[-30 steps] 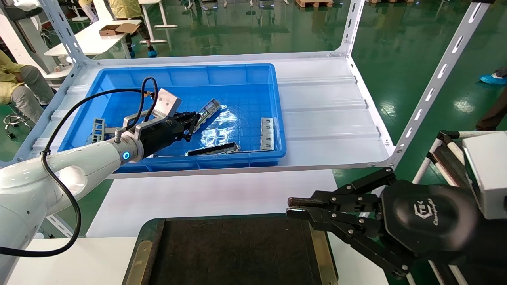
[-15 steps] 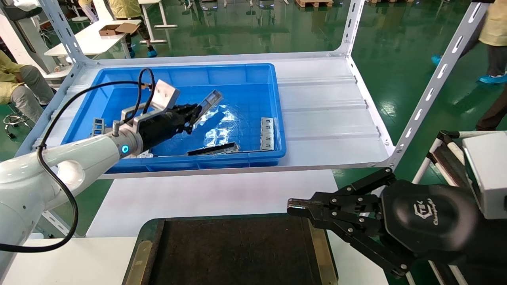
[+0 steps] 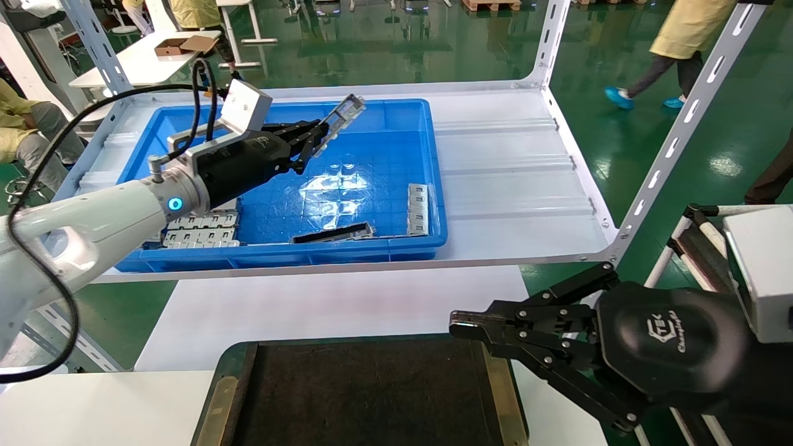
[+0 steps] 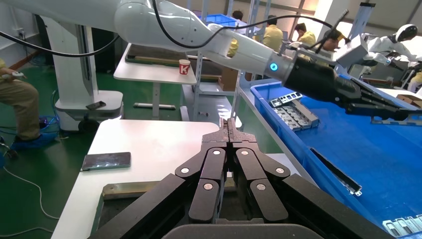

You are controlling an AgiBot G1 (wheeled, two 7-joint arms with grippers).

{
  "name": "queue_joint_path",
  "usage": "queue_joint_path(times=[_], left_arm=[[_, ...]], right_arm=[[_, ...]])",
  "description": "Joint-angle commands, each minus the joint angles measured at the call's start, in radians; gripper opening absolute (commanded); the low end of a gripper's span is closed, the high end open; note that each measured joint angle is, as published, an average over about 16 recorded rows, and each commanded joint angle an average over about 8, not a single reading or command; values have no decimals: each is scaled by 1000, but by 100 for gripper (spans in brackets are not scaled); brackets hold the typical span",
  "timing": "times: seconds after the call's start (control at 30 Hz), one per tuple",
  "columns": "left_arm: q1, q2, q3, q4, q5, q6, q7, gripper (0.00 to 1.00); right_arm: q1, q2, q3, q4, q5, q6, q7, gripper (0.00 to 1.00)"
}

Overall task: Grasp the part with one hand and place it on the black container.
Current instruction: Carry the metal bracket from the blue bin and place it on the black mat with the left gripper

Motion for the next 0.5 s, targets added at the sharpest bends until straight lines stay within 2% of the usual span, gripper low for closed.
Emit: queue_joint_path(times=[0.03, 0.5], left_arm=[[-3, -12, -2, -3, -4, 50, -2, 0], [26, -96, -7, -34, -20, 401, -86, 0]], right_arm=[[0, 0, 0, 0, 0, 0, 0, 0], [0, 0, 0, 0, 0, 0, 0, 0]])
